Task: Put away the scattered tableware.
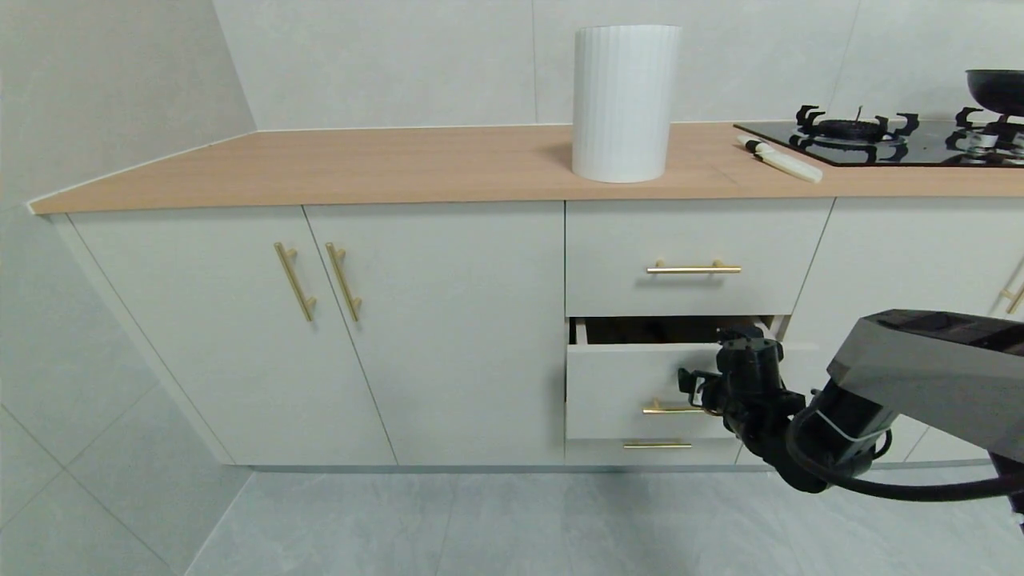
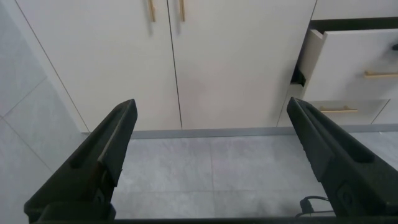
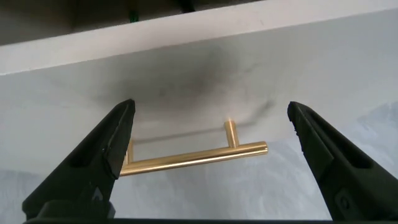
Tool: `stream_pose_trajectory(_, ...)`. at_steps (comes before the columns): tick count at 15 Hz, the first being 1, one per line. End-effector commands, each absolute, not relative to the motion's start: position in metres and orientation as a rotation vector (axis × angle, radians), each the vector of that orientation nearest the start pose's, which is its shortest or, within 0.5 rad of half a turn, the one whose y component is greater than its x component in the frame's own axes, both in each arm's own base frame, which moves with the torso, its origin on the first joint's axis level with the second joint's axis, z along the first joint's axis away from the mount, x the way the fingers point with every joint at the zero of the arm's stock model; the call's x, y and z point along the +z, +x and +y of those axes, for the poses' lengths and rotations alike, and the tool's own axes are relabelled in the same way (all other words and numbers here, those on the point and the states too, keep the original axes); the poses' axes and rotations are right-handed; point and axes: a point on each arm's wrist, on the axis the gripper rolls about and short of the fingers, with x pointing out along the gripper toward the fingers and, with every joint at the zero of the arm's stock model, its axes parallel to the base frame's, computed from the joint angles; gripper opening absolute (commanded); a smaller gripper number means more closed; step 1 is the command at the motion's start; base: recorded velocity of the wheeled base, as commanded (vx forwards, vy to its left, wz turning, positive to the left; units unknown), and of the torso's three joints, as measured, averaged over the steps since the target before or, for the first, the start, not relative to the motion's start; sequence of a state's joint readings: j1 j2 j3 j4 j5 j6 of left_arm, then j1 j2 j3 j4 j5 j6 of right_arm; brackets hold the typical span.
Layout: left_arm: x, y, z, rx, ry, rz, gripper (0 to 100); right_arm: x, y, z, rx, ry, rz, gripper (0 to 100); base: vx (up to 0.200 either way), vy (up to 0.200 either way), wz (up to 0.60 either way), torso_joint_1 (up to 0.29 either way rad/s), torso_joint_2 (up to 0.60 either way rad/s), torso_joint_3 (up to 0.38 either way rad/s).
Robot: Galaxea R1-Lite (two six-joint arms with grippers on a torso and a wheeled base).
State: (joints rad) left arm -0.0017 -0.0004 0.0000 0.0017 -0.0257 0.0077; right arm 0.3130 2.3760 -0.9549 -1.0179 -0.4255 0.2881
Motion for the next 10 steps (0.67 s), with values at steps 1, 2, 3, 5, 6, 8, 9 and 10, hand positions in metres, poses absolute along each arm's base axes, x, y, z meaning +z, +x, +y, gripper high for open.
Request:
stream_pose_trajectory(1,0.075,-0.023,-0.001,-0.028,0.009,0.001,100,-0.003,0.401,0.113,-0.181,0.14,0.361,100,0.0,0.0,0.0,0.0,0.0,0.0)
stream_pose_trajectory(2,0.075,-0.023,-0.001,-0.028,0.008,0.001,100,-0.006,0.406,0.109,-0.193,0.143,0.358,100,0.0,0.0,0.0,0.0,0.0,0.0)
stream_pose_trajectory(3,0.075,-0.023,-0.001,-0.028,0.008,0.001,100,-0.008,0.41,0.107,-0.2,0.146,0.353,100,0.0,0.0,0.0,0.0,0.0,0.0)
stream_pose_trajectory(5,0.075,-0.023,-0.001,-0.028,0.008,0.001,100,-0.013,0.418,0.102,-0.221,0.15,0.343,100,0.0,0.0,0.0,0.0,0.0,0.0)
stream_pose_trajectory(6,0.075,-0.023,-0.001,-0.028,0.008,0.001,100,-0.014,0.421,0.102,-0.231,0.15,0.335,100,0.0,0.0,0.0,0.0,0.0,0.0)
stream_pose_trajectory(8,0.075,-0.023,-0.001,-0.028,0.009,0.001,100,-0.015,0.427,0.098,-0.25,0.157,0.319,100,0.0,0.0,0.0,0.0,0.0,0.0)
stream_pose_trajectory(9,0.075,-0.023,-0.001,-0.028,0.009,0.001,100,-0.016,0.43,0.097,-0.255,0.162,0.307,100,0.0,0.0,0.0,0.0,0.0,0.0)
stream_pose_trajectory(10,0.075,-0.023,-0.001,-0.028,0.009,0.001,100,-0.016,0.431,0.096,-0.265,0.162,0.3,100,0.0,0.0,0.0,0.0,0.0,0.0)
